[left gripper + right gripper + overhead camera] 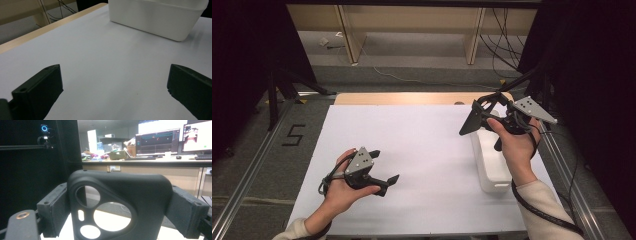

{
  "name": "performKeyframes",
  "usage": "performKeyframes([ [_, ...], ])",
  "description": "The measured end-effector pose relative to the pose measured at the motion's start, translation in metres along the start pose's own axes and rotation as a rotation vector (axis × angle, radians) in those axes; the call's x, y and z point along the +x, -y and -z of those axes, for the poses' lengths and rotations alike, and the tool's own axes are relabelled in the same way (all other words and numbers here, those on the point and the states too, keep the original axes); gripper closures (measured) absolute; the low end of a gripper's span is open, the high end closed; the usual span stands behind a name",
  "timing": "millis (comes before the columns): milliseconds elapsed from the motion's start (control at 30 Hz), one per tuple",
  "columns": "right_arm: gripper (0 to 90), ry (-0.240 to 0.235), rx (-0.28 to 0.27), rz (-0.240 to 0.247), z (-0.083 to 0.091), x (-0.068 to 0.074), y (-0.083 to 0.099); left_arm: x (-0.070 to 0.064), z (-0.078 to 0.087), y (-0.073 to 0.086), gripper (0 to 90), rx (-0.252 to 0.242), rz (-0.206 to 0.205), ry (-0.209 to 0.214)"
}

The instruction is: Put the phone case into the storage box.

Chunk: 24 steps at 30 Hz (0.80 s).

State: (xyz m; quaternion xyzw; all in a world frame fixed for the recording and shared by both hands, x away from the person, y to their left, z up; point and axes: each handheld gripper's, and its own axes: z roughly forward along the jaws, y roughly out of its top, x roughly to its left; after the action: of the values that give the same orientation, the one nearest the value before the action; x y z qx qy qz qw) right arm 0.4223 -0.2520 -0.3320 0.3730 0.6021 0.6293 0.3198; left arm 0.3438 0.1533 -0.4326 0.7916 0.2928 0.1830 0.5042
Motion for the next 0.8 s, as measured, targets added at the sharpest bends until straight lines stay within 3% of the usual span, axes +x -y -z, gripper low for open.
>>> performKeyframes([
  [800,15.2,0.045,-0.013,-0.004,0.005,-0.013,-0.004,0.000,0.000,0.000,0.0,-0.002,0.000,0.002],
])
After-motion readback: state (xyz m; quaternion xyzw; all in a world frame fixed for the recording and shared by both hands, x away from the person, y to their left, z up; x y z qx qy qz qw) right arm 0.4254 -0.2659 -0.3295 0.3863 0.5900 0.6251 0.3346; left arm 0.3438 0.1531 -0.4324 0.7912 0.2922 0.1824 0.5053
